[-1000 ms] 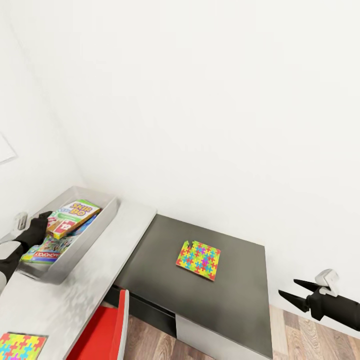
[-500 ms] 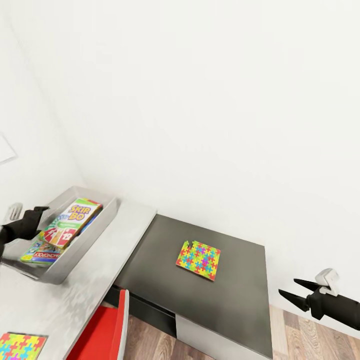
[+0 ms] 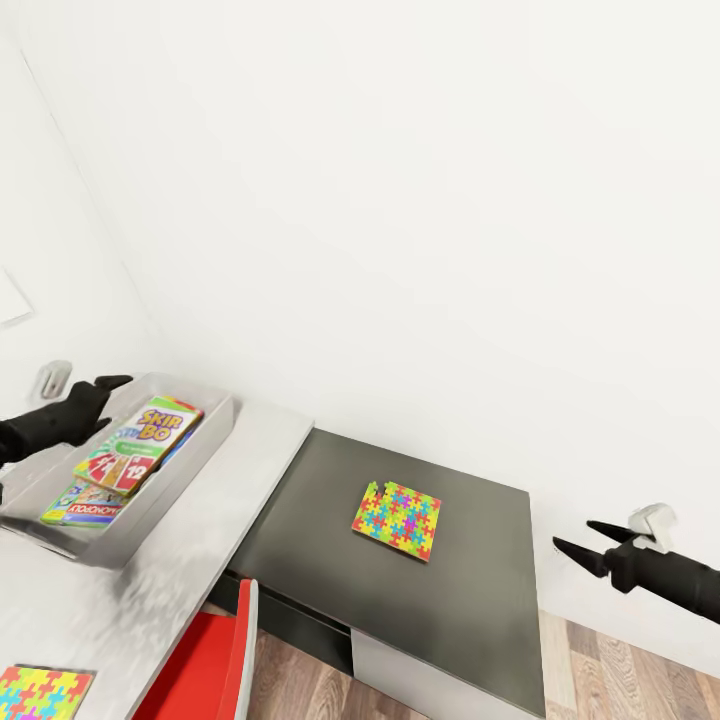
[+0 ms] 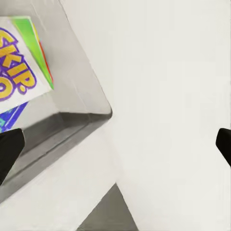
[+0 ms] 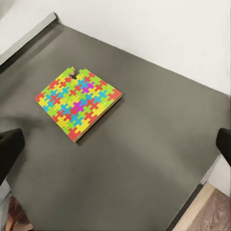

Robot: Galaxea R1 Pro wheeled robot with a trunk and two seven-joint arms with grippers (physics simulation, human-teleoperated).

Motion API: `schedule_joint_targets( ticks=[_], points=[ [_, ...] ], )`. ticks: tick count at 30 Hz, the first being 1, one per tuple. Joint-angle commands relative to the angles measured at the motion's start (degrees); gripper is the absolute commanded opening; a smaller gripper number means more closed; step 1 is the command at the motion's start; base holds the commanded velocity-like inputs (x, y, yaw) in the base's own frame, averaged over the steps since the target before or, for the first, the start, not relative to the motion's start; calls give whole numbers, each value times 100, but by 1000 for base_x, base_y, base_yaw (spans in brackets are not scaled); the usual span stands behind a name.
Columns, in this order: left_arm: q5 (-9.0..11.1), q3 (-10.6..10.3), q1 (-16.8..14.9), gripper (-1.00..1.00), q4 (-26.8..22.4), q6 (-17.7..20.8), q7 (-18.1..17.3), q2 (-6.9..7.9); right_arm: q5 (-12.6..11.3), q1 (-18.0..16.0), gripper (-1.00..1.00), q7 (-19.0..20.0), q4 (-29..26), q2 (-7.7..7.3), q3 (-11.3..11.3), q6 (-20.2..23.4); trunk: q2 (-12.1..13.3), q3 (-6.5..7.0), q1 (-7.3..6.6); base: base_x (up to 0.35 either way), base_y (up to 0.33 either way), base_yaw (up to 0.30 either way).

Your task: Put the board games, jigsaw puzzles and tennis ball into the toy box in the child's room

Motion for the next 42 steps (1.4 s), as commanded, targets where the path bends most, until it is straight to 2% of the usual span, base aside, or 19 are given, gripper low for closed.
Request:
schedule_joint_targets(
  ticks=[1,2,4,6,9,11,16,17,20,21,24,25,29,33,39,42],
  points=[
    [369,-94,135,100,-241,67,73,-63,31,-100,100,30,-7,1,-8,99,-12,-11,3,0,0,0],
    [518,-138,209,100,-378,81,84,-86,26,-133,100,26,-7,-1,-8,128,-12,-11,3,0,0,0],
    [962,-261,451,100,-1001,112,207,-145,9,-212,100,25,-7,-8,-6,227,-12,-11,3,0,0,0],
    [1112,-316,513,100,-1192,124,274,-176,4,-234,100,26,-7,-9,-4,257,-12,-11,3,0,0,0],
    [1452,-545,570,100,-1418,137,379,-268,-2,-275,100,32,-7,-11,-2,300,-12,-11,3,0,0,0],
    [1580,-806,550,100,-1484,141,413,-335,-3,-322,100,34,-7,-10,-1,336,-12,-11,3,0,0,-2],
    [1709,-1389,261,100,-1525,145,596,-680,-4,-371,100,42,-7,-4,7,545,-12,-11,3,0,0,-126],
    [1728,-1610,125,100,-1526,141,837,-856,-6,-375,100,45,-7,-9,13,569,-12,-11,3,0,0,-251],
    [1740,-1889,-73,100,-1526,138,1188,-1142,-5,-377,100,49,-7,-28,21,587,-12,-11,3,0,0,-270],
    [1733,-2500,-351,100,-1526,112,2134,-1724,-5,-386,100,52,-7,-46,25,603,-12,-11,3,0,0,-293],
    [1689,-2655,-396,100,-1522,110,2596,-1909,-4,-387,100,53,-7,-41,25,606,-12,-11,3,0,0,-294],
    [1595,-3053,-412,100,-1485,94,3460,-2063,-4,-384,100,53,-7,-21,35,613,-12,-11,3,0,0,-286],
    [1585,-3091,-378,100,-1482,55,3672,-2067,-4,-376,100,53,-7,-10,36,614,-12,-11,3,0,0,-183],
    [1583,-3086,-336,100,-1503,-4,3724,-2035,-4,-371,100,53,-7,-6,35,614,-12,-11,3,0,0,-66],
    [1586,-2813,-287,100,-1523,-78,3775,-2014,-4,-362,100,53,-7,-2,41,614,-12,-11,3,-159,0,-17],
    [1586,-2761,-282,100,-1524,-85,3771,-2011,-4,-362,100,53,-7,-2,42,614,-12,-11,3,-280,0,-4]
  ],
)
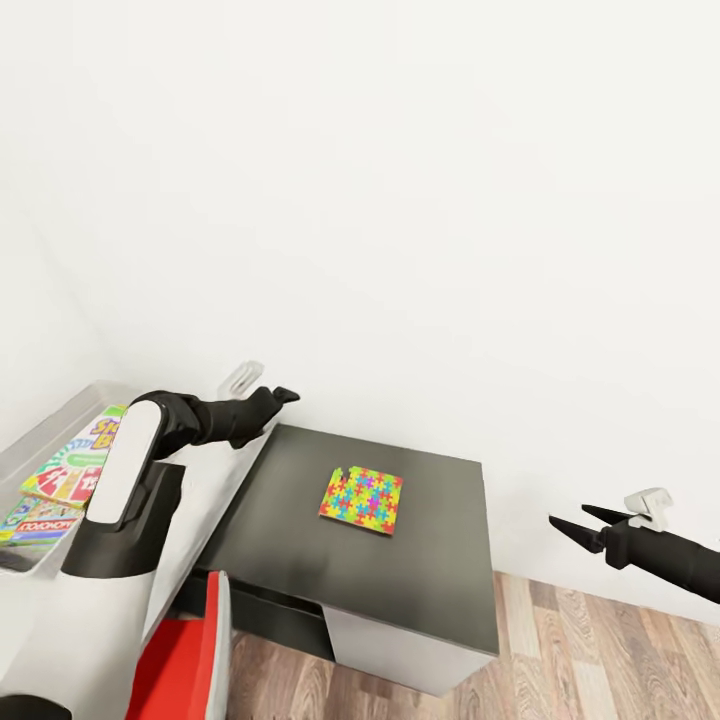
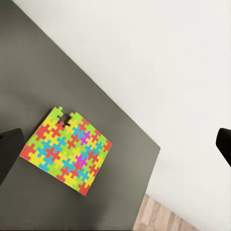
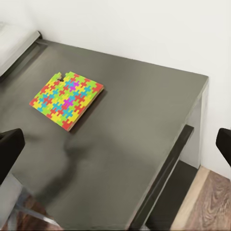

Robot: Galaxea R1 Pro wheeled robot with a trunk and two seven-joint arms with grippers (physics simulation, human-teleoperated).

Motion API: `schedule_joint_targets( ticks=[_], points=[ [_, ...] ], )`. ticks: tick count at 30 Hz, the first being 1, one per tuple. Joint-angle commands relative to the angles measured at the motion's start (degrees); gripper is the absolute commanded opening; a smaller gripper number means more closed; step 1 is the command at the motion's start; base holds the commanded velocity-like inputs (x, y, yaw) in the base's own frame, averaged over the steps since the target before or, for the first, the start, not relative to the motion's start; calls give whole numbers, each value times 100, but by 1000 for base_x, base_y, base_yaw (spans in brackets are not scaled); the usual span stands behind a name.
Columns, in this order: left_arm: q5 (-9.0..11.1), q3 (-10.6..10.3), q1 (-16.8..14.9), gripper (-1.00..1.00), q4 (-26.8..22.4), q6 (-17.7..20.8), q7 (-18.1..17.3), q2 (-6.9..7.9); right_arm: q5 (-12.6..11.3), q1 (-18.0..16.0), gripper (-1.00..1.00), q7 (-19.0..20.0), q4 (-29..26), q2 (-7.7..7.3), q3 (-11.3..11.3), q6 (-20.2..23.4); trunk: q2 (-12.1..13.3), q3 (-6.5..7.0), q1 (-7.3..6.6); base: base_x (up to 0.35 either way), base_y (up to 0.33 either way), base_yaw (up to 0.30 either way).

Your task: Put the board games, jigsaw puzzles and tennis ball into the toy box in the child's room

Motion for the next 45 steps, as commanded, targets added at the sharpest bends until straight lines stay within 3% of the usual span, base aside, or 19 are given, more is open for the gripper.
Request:
schedule_joint_targets(
  ticks=[1,5,8,10,14,17,18,19,21,24,25,26,34,39,45],
  points=[
    [46,19,-5,100,-5,10,55,7,50,-8,100,54,-8,1,-8,49,-12,-11,0,-193,0,-2],
    [50,56,4,100,-6,12,24,30,50,-13,100,56,-8,-7,-4,49,-12,-11,0,-45,0,0],
    [34,58,-31,100,278,-7,21,30,50,-9,100,61,-8,-8,-6,49,-12,-11,0,-4,0,0],
    [-99,47,-108,100,624,-10,24,45,50,-8,100,61,-8,-11,-7,49,-12,-11,0,-2,0,0],
    [-692,1,-279,100,1341,-4,-26,23,50,-8,100,63,-8,-15,-5,49,-12,-11,0,0,0,0],
    [-1188,-23,-382,100,2005,-2,-334,-60,50,-8,100,66,-8,-11,-4,49,-12,-11,0,0,0,0],
    [-1334,-27,-406,100,2237,-6,-530,-99,50,-8,100,67,-8,-7,-3,49,-12,-11,0,0,0,0],
    [-1615,-31,-449,100,2685,-14,-1028,-163,50,-4,100,68,-8,-1,-1,49,-12,-11,0,0,0,0],
    [-1922,-32,-516,100,3097,-22,-1573,-209,50,-2,100,69,-8,3,0,49,-12,-11,0,0,0,0],
    [-2396,-33,-650,100,3642,-82,-2267,-278,50,0,100,69,-8,3,1,49,-12,-11,0,0,0,0],
    [-2645,-34,-721,100,3928,-192,-2583,-341,50,0,100,70,-8,3,1,49,-12,-11,0,0,0,0],
    [-2744,-34,-748,100,4043,-258,-2696,-378,50,0,100,70,-8,3,1,49,-12,-11,0,0,0,0],
    [-3134,-78,-855,100,4636,-606,-3146,-550,50,1,100,182,-8,5,0,49,-12,-11,0,0,0,0],
    [-3515,-491,-1141,100,5272,-432,-3481,-549,50,-7,100,505,-8,-4,-15,49,-12,-11,0,0,0,0],
    [-3626,-603,-1272,100,5542,-173,-3786,-537,57,-10,100,556,-8,7,-23,56,-12,-11,0,0,0,-67]
  ],
)
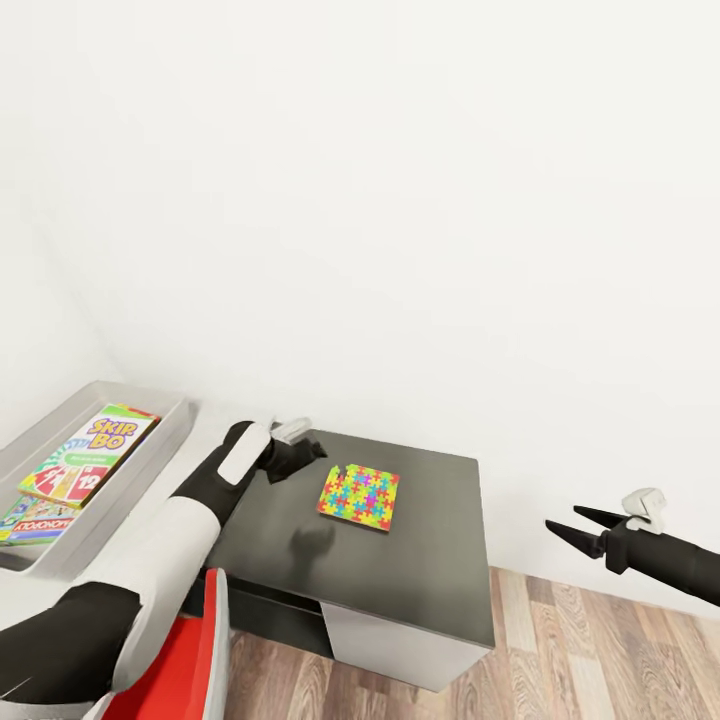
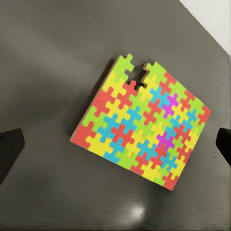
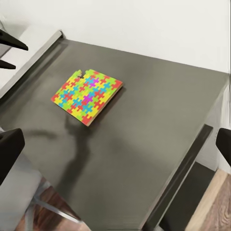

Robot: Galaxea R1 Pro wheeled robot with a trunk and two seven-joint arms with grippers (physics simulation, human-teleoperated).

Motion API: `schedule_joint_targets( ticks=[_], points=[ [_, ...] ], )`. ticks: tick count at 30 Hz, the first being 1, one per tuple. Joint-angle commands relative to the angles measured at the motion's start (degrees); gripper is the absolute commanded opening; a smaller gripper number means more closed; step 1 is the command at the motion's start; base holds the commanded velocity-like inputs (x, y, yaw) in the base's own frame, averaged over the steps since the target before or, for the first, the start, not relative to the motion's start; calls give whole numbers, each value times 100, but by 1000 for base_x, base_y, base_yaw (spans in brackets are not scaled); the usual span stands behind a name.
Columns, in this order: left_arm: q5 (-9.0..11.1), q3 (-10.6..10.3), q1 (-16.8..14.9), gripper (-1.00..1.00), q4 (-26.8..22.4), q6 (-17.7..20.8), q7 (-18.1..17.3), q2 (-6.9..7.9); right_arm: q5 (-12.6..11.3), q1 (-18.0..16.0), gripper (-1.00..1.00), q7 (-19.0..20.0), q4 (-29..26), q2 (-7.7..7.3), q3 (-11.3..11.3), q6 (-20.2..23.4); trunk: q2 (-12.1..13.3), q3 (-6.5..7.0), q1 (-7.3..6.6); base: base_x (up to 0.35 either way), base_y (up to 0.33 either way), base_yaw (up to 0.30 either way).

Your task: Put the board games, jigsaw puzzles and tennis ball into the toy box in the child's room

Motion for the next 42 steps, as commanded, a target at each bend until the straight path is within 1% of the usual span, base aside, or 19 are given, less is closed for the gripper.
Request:
schedule_joint_targets(
  ticks=[1,2,10,17,21,24,26,27,28,30,31,32,36,42],
  points=[
    [66,-4,-9,100,7,88,46,20,50,-8,100,56,-6,2,-7,55,-12,-11,3,0,0,-110],
    [78,8,2,100,25,170,37,72,51,-7,100,58,-6,3,-7,51,-12,-11,3,0,0,-36],
    [52,21,41,100,-10,174,39,117,51,-6,100,59,-6,9,0,40,-12,-11,3,7,0,-14],
    [22,26,101,100,-18,177,67,163,51,1,100,60,-6,11,0,38,-12,-11,3,205,0,-1],
    [86,33,128,100,-9,201,61,307,56,2,100,55,-6,12,11,38,-12,-11,3,66,0,-66],
    [86,29,141,100,30,188,66,384,58,2,100,57,-6,9,11,38,-12,-11,3,25,0,-48],
    [108,31,185,100,49,172,43,469,59,2,100,58,-6,8,10,38,-12,-11,3,14,0,-27],
    [133,33,267,100,59,164,34,567,59,2,100,59,-6,7,10,38,-12,-11,3,6,0,-12],
    [138,35,284,100,56,170,35,590,59,4,100,59,-6,8,10,38,-12,-11,3,5,0,-10],
    [148,125,319,100,51,188,40,635,60,7,100,59,-6,8,9,38,-12,-11,3,3,0,-6],
    [142,245,335,100,58,195,47,658,60,8,100,60,-6,10,9,38,-52,-29,25,2,0,-3],
    [138,298,342,100,64,198,51,670,60,9,100,60,-6,10,11,38,-92,-47,47,1,0,-3],
    [130,443,364,100,79,200,20,713,60,10,100,60,-6,8,10,37,-252,-119,135,1,0,-1],
    [123,490,375,100,80,203,-2,724,60,11,100,60,-6,12,4,31,-493,-227,267,0,0,-5]
  ],
)
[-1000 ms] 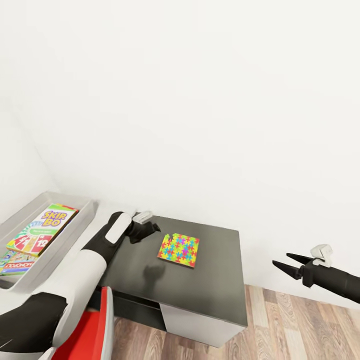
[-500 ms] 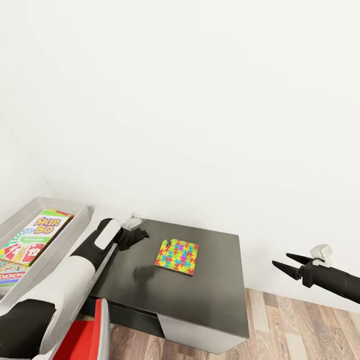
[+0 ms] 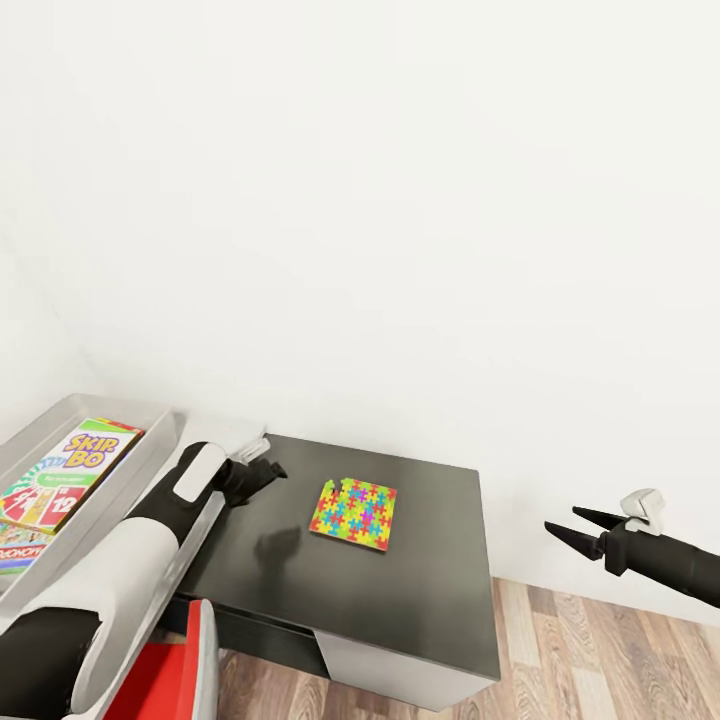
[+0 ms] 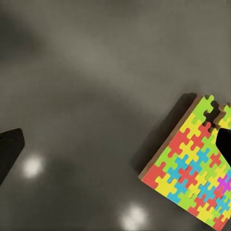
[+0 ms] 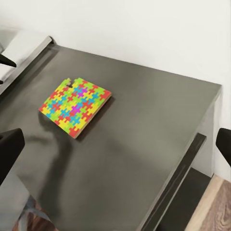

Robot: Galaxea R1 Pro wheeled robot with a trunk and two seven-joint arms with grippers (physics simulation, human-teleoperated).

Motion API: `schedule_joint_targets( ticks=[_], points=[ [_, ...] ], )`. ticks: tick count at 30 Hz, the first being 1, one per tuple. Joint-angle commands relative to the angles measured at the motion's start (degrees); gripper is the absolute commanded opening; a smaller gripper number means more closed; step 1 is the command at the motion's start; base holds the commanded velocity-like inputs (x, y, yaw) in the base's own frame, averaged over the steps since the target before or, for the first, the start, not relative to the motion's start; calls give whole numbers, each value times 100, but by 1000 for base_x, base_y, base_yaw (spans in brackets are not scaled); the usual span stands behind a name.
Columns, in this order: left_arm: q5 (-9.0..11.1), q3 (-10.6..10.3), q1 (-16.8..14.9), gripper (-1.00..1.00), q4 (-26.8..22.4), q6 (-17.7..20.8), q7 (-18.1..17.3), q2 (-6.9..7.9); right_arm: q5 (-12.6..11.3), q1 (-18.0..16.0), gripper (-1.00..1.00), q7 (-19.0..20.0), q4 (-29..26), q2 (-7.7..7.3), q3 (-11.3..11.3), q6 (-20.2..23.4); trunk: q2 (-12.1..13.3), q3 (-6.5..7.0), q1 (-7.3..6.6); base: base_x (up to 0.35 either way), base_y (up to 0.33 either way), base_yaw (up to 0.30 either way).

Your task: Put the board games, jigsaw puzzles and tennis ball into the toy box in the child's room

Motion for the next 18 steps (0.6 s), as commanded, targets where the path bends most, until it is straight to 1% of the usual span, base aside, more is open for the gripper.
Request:
schedule_joint_targets(
  ticks=[1,4,5,12,15,18],
  points=[
    [66,-31,-3,100,-12,2,54,6,48,-8,100,52,-7,1,-9,55,-12,-10,3,0,0,-102],
    [48,-60,12,100,-58,-27,74,-24,48,-6,100,53,-7,2,0,52,-12,-10,3,0,0,-217],
    [40,-81,26,100,-91,-51,70,-63,48,-2,100,54,-7,2,-8,41,-12,-10,3,0,0,-66],
    [27,-96,40,100,-105,-73,74,-78,48,1,100,52,-7,2,-11,37,-12,-10,3,0,-8,-25],
    [22,-102,47,100,-106,-74,79,-75,48,1,100,52,-7,2,-11,40,-12,-10,3,0,-160,-4],
    [20,-103,49,100,-111,-72,80,-73,48,1,100,52,-7,2,-11,43,-12,-10,3,-2,-261,-1]
  ],
)
